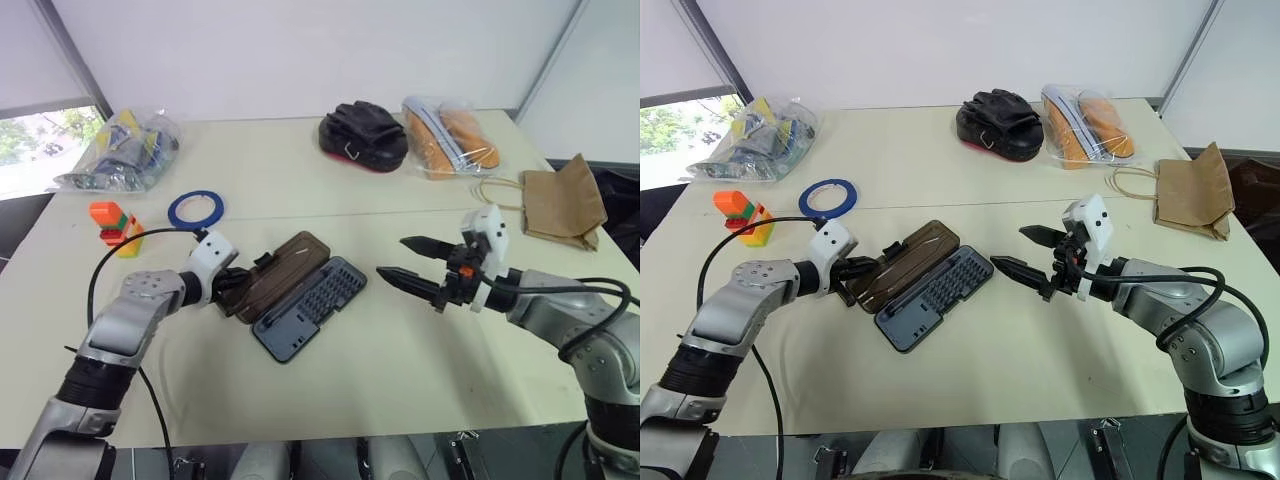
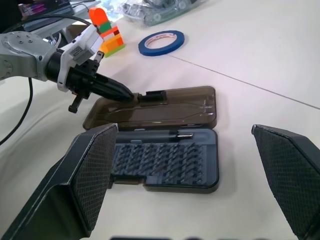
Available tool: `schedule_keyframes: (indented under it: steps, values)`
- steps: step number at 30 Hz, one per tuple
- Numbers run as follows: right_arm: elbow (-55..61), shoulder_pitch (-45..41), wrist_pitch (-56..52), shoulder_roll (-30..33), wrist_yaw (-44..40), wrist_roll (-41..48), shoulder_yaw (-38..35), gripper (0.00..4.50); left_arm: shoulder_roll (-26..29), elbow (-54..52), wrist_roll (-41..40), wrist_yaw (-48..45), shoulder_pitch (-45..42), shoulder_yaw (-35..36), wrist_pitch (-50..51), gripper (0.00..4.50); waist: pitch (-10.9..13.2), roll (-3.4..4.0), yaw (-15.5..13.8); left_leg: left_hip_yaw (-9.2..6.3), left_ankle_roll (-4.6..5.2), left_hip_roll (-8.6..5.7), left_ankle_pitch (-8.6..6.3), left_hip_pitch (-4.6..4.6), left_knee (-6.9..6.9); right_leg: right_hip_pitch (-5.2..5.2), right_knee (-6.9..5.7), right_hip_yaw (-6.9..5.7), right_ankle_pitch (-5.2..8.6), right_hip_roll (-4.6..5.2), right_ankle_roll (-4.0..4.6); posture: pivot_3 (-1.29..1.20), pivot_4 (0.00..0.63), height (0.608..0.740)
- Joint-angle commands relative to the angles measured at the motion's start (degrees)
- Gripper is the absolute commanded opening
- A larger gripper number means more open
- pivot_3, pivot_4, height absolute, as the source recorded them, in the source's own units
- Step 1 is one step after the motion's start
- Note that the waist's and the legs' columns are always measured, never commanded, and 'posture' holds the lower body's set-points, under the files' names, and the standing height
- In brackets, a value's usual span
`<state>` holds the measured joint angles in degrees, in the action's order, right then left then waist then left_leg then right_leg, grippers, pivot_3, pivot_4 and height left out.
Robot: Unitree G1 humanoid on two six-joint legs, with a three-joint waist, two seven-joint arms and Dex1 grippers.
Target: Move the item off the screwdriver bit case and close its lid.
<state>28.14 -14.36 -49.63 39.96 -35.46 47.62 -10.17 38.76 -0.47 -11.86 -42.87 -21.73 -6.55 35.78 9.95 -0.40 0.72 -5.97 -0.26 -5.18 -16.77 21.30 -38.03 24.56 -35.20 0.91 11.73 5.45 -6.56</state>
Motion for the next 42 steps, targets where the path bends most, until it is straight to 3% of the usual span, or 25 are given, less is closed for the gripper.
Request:
schedule_keyframes:
  steps: [1,2,6,9,15,19,23,41,42]
  values:
    - [1.3,-0.6,0.9,0.3,-0.3,0.6,-1.3,4.5,2.3,7.1,4.9,-1.5,-2.8,-2.2,-4.7,0.12,0.0,0.0,-0.1,0.0,0.0,0.0,0.0,0.0,0.0,0.0,0.0,0.0,0.0,0.0,0.0,0.0,0.15,0.74]
    - [0.9,-0.7,1.0,0.3,-0.4,0.4,-1.2,4.5,2.5,9.4,5.9,-2.4,-4.7,-3.1,-7.9,0.12,0.0,0.0,-0.2,0.0,-0.01,0.0,0.01,0.0,0.0,0.0,0.0,0.0,0.0,0.0,0.0,0.0,0.15,0.74]
    - [-0.4,-0.9,1.6,0.6,-1.1,-0.6,-0.8,4.5,1.6,26.2,14.0,-10.6,-19.3,-10.6,-39.1,0.12,0.1,-0.16,-1.1,-0.03,-0.1,-0.01,0.08,0.06,-0.08,-0.01,0.02,-0.06,-0.04,-0.02,0.05,0.0,0.15,0.74]
    - [-0.4,-0.6,1.6,0.4,-1.1,-0.8,-0.8,4.5,-1.1,39.2,16.1,-17.5,-28.5,-13.7,-57.0,0.12,0.1,-0.19,-1.6,-0.02,-0.1,-0.04,0.08,0.19,-0.1,0.07,0.12,-0.06,-0.05,0.01,0.06,0.0,0.15,0.74]
    - [1.8,1.7,1.1,-0.3,0.5,-0.4,-2.0,4.5,-7.9,57.1,18.4,-26.6,-37.3,-15.8,-74.5,0.12,0.1,-0.18,-1.3,0.11,0.18,-0.12,-0.09,0.38,-0.04,0.23,0.27,-0.03,-0.03,0.1,0.0,0.0,0.15,0.74]
    - [3.6,3.6,0.8,-0.9,2.3,0.2,-2.8,4.5,-11.5,63.6,20.8,-25.9,-39.5,-15.7,-77.7,0.12,0.1,-0.21,-1.5,0.14,0.04,-0.18,0.0,1.13,-0.26,0.9,0.13,-0.03,-0.04,0.12,-0.03,0.0,0.15,0.74]
    - [4.4,4.3,0.7,-1.1,3.3,0.4,-3.0,4.5,-13.0,66.3,23.3,-24.0,-40.0,-15.7,-76.5,0.12,0.1,-0.22,-1.4,0.15,0.25,-0.2,-0.11,1.09,-0.26,0.86,0.11,-0.03,-0.04,0.12,-0.04,0.0,0.15,0.74]
    - [1.1,1.6,2.3,-1.6,2.2,-1.0,-0.6,4.5,-10.7,64.5,26.0,-17.7,-38.2,-13.1,-70.1,0.12,0.1,-0.22,-1.2,0.14,0.17,-0.15,-0.04,0.81,-0.3,0.66,-0.1,-0.01,-0.14,0.06,-0.16,0.0,0.15,0.74]
    - [1.0,1.5,2.4,-1.6,2.2,-1.1,-0.5,4.5,-10.8,64.5,25.7,-17.6,-38.3,-12.8,-69.8,0.38,0.1,-0.22,-1.2,0.14,0.17,-0.15,-0.04,0.81,-0.31,0.66,-0.1,-0.02,-0.14,0.06,-0.16,0.0,0.15,0.74]
